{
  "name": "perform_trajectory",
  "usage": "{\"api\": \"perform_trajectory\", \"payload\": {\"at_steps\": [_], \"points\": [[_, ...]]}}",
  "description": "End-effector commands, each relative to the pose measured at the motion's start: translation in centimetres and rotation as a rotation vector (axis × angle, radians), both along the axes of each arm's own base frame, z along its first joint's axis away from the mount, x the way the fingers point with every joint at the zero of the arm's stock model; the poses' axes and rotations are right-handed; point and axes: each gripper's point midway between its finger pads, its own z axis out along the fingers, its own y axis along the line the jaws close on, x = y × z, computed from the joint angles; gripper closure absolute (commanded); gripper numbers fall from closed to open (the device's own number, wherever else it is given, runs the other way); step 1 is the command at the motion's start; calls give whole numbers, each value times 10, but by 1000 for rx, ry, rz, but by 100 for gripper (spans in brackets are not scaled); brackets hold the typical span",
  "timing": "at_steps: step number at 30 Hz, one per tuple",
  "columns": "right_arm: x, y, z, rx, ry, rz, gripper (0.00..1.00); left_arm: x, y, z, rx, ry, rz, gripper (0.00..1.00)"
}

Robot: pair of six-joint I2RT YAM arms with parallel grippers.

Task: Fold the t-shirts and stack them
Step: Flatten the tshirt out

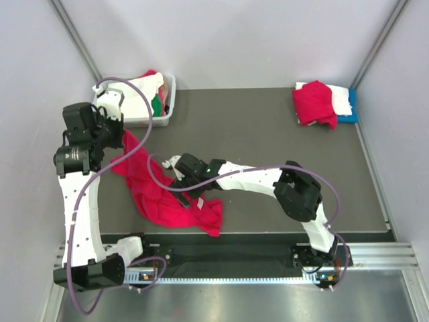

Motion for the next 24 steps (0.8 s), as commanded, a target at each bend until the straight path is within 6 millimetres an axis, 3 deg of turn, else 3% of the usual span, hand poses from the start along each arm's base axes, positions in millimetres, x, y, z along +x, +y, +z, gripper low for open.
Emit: {"api": "perform_trajectory", "payload": {"at_steps": [1, 5, 7, 13, 16, 19, 20, 21, 24], "points": [[0, 12, -11, 45, -8, 15, 12, 3, 1, 16, 22, -70, -3, 100], [4, 16, -17, 38, -27, 34, 13, 3, -2, 5, 7, -41, -15, 100], [6, 19, -16, 37, -33, 44, 13, 2, -7, -10, -20, -9, -30, 100], [17, 27, 0, 46, -78, 50, 13, -7, -30, -42, -84, 59, -104, 100], [32, 14, 17, 45, -140, -11, 10, -9, -46, -47, -100, 77, -142, 100], [54, -7, 44, 107, -186, -120, 3, -7, -60, -42, -98, 72, -164, 100], [65, -23, 56, 135, -190, -168, 3, -7, -68, -40, -98, 69, -185, 100], [71, -25, 67, 190, -200, -196, 3, -7, -74, -34, -98, 58, -193, 100], [76, -38, 82, 282, -184, -243, 7, -3, -72, -28, -85, 46, -185, 100]]}}
